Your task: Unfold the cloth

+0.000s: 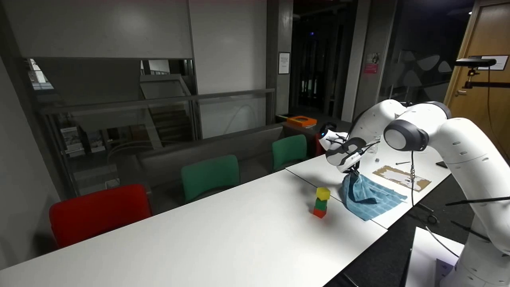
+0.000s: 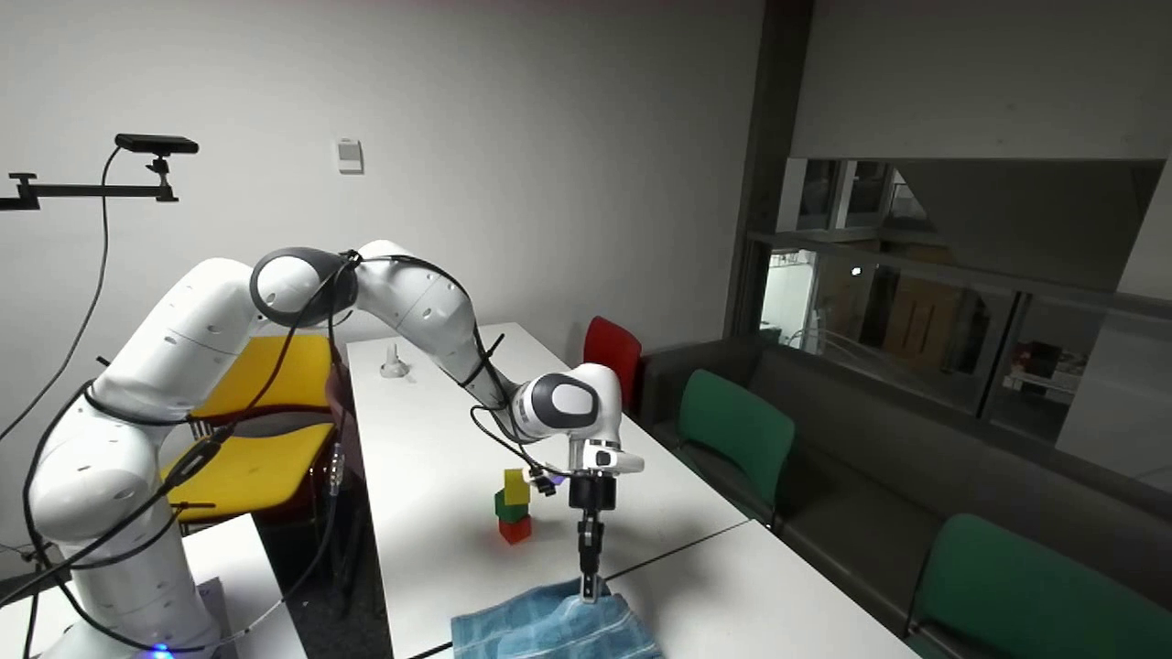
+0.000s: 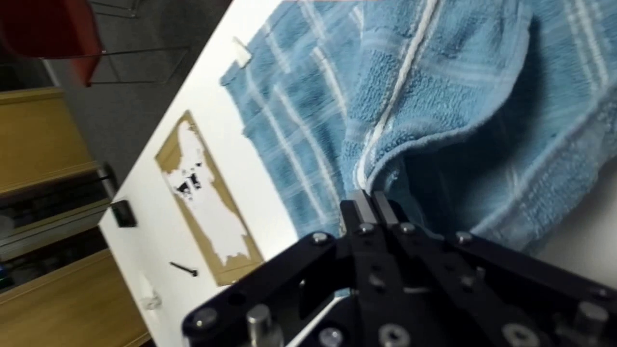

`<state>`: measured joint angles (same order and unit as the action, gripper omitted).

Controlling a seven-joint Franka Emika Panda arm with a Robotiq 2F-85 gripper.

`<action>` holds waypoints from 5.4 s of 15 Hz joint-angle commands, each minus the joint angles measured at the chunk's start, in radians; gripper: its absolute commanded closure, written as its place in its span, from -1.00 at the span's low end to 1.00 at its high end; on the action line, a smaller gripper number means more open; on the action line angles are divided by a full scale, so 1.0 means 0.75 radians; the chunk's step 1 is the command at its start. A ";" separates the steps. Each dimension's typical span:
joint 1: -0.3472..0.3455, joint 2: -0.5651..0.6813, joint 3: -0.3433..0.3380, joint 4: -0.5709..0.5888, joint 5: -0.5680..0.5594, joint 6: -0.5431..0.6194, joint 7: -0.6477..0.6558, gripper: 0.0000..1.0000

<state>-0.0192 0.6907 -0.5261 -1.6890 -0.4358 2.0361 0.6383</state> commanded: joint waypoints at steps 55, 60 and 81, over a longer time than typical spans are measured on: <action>-0.115 -0.134 0.397 0.022 -0.614 -0.533 0.157 0.28; -0.134 -0.142 0.410 0.004 -0.548 -0.478 0.148 -0.50; -0.317 -0.284 0.380 -0.318 0.263 0.271 -0.555 -1.00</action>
<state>-0.2477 0.5407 -0.2335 -1.8282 -0.2739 2.1736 0.2920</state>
